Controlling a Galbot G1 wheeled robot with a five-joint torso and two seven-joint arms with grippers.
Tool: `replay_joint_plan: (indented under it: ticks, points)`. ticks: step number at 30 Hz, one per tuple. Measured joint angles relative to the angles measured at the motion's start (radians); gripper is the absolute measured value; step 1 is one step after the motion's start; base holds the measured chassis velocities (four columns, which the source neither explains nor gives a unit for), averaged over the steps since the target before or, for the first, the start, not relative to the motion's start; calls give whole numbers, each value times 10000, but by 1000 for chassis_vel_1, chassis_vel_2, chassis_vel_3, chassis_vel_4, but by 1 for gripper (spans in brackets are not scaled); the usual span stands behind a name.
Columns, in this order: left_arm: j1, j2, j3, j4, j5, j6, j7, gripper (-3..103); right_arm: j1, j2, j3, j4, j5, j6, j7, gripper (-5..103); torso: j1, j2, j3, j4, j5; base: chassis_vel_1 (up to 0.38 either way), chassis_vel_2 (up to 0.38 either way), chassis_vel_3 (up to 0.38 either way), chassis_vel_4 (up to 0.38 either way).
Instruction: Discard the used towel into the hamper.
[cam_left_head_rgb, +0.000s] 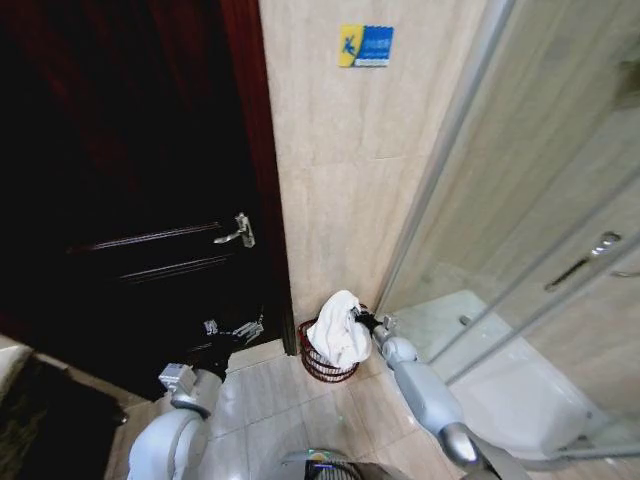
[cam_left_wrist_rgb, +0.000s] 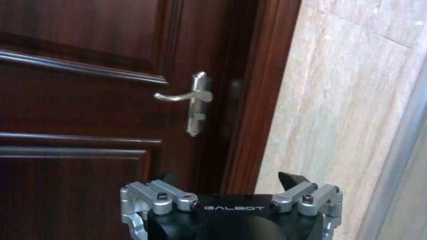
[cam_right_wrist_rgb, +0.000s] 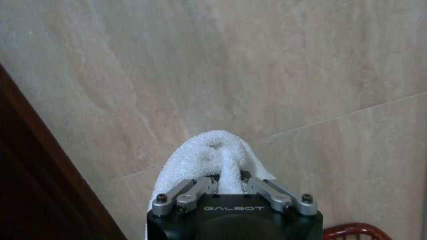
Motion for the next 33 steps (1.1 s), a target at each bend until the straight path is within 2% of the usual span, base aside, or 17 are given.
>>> replay_joint_plan:
  ticks: [9,15,18,27,33]
  points:
    - [-1,-1,0,0,0,0,0,100,8,-52,111,-293,-71,184,347,14,-1,1,0,-4,-1,9,7,8,13]
    - [0,0,0,0,0,0,0,100,-58,-166,110,-405,-332,-803,343,14,-1,1,0,-6,-2,0,0,0,0]
    - [-1,0,0,0,0,0,0,100,69,-75,135,-730,-369,-1027,367,14,0,1,0,-6,-1,0,0,0,0]
    - [-1,0,0,0,0,0,0,100,1096,573,1054,-3257,-1680,-1046,78,14,0,1,0,-4,-1,0,0,0,0]
    - [-1,0,0,0,0,0,0,100,1262,734,1416,-3856,-2208,-918,-60,14,0,1,0,-4,-2,0,0,0,0]
